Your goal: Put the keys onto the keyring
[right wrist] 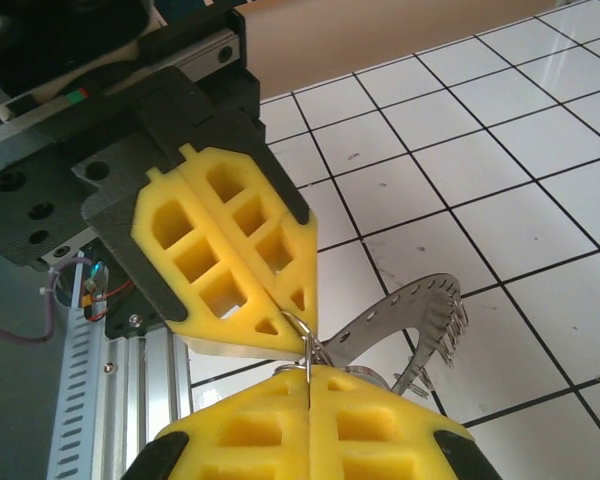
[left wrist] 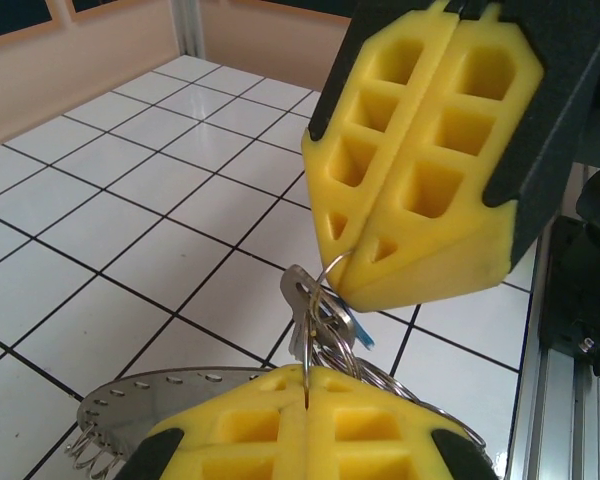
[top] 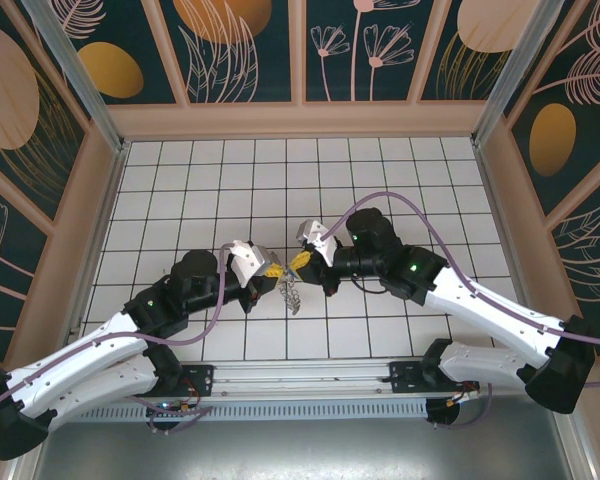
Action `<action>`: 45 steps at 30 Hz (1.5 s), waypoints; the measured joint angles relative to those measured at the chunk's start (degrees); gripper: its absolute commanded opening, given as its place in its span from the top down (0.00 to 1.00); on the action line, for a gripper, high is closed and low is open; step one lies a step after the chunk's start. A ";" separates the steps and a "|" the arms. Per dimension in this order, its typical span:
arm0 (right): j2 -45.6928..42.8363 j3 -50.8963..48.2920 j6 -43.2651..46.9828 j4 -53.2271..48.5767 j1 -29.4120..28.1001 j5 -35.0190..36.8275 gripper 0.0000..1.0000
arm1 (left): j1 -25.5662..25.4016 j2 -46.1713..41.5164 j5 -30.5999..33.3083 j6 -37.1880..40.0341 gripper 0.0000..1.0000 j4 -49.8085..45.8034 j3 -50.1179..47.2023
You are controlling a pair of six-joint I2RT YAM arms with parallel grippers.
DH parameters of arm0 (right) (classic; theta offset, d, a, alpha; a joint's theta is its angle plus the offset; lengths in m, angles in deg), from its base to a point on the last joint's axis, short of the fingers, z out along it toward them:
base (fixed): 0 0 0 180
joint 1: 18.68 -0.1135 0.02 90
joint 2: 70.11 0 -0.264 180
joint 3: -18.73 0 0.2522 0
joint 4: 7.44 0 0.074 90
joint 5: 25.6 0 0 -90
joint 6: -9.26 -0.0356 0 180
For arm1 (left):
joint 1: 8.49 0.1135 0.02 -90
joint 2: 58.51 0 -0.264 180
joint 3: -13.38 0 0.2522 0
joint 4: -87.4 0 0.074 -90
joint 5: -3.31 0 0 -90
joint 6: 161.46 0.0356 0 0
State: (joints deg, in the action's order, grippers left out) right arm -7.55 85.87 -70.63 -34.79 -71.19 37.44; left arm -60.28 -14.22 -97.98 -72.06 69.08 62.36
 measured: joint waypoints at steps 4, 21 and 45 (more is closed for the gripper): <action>0.52 0.04 0.00 0.04 -0.11 -0.07 1.00 | -0.09 0.00 0.07 0.00 1.00 -0.02 0.00; 2.12 0.26 -0.02 0.37 -0.11 0.52 1.00 | -0.37 0.00 1.70 0.00 1.00 -0.31 0.00; 3.39 0.66 -1.16 1.40 0.15 0.59 1.00 | -0.68 0.02 3.13 0.02 1.00 -0.85 0.02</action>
State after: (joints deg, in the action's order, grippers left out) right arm -4.16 86.53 -71.79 -33.39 -71.04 38.03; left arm -60.96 -14.20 -94.85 -72.04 68.23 62.38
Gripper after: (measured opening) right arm 0.048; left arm 0.041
